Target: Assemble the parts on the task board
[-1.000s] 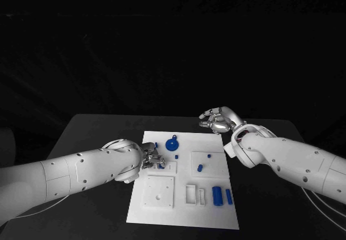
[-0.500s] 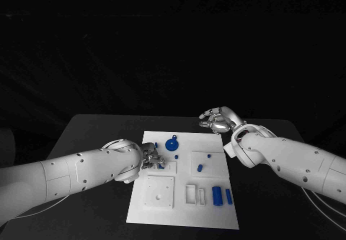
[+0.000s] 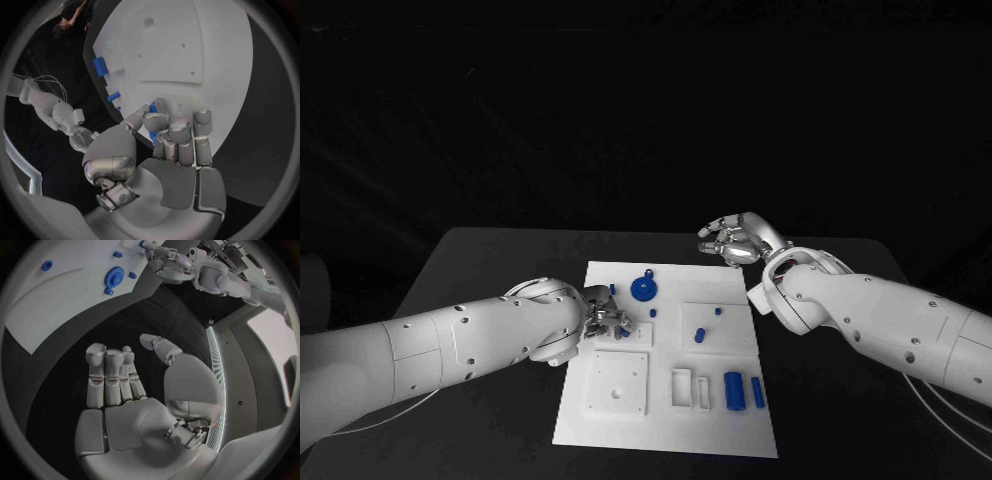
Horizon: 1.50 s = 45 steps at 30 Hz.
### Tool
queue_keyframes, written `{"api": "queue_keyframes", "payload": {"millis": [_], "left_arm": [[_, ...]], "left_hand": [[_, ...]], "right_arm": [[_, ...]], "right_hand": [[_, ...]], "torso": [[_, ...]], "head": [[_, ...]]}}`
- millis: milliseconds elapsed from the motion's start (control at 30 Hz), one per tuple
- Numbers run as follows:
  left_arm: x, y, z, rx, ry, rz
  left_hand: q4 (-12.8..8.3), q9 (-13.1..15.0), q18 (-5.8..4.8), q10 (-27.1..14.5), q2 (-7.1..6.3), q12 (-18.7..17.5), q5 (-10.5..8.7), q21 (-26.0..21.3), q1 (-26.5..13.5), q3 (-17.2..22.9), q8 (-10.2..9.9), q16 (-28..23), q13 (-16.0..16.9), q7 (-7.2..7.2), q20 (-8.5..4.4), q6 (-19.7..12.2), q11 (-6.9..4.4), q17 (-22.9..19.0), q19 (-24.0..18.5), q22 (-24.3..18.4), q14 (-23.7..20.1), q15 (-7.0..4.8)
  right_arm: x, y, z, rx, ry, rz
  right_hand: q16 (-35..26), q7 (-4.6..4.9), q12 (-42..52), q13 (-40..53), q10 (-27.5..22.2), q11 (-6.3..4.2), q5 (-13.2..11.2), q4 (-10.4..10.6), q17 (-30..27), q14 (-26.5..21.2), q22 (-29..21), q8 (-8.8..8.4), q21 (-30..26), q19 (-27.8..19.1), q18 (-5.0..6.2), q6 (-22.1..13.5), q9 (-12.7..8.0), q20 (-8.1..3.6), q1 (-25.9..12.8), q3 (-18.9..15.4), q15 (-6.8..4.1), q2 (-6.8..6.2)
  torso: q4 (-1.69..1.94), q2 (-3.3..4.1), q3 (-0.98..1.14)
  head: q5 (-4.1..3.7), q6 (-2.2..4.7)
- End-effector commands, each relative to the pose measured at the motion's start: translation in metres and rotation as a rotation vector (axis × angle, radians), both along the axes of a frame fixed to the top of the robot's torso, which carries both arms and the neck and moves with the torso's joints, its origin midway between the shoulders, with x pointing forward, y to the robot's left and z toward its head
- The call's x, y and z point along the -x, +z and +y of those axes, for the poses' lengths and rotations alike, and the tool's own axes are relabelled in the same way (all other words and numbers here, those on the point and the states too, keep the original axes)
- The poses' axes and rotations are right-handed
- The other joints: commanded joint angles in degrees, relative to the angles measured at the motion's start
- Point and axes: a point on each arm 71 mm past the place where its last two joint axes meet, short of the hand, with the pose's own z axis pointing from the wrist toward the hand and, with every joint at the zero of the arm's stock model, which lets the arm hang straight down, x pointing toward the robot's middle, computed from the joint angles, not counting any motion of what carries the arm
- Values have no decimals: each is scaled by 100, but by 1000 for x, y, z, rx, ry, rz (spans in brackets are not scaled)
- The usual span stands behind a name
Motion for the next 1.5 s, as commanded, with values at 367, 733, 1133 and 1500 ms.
{"api": "queue_keyframes", "payload": {"millis": [367, 733, 1133, 1500], "left_arm": [[1, -2, -2, 3, -13, 22], [0, -2, 1, -2, 0, 16], [-1, -1, 2, 11, 13, -4], [-3, -1, 7, 39, 49, -5]], "left_hand": [[49, -28, 117, -193, -112, 37, -91, -39, 43, 6, -9, 22, -16, -329, -744, 704, -166, -9, -20, 13, 131, -169], [-162, -64, 125, -191, -358, 49, -218, -40, 374, 18, 11, 17, -60, -320, -746, 696, -149, -25, -8, 35, 125, -162], [100, -95, 111, -188, -543, 50, -440, -74, 274, -90, 27, 11, -109, -311, -733, 685, -141, -45, 17, 27, 127, -147], [733, -83, 133, -199, -1000, 47, -446, -102, -45, -23, 46, 18, -141, -316, -742, 640, -151, -50, -2, 28, 95, -162]], "right_arm": [[0, 0, 0, 9, 9, -4], [0, 0, 0, 9, 8, -6], [0, 0, 1, 9, 8, -6], [-1, 0, 0, 10, 6, -6]], "right_hand": [[-34, 36, 21, -12, -35, -18, 42, -28, 7, 35, 7, 14, -36, 33, 574, -2, -4, 7, -19, -3, -25, 62], [-34, 34, 24, -15, -35, -20, 44, -26, 8, 36, 9, 19, -37, 35, 574, 5, -3, 7, -24, -8, -27, 65], [-35, 33, 27, -18, -35, -21, 47, -24, 9, 37, 11, 21, -39, 37, 574, 8, -2, 7, -30, -13, -28, 67], [-36, 33, 28, -21, -36, -22, 50, -20, 10, 37, 12, 21, -41, 38, 574, 8, -2, 8, -38, -17, -28, 69]], "torso": [[-2, 2, 2], [0, 4, -2], [0, 1, -4], [-5, 3, -3]], "head": [[-9, -10], [-6, -18], [-7, -17], [-12, -10]]}}
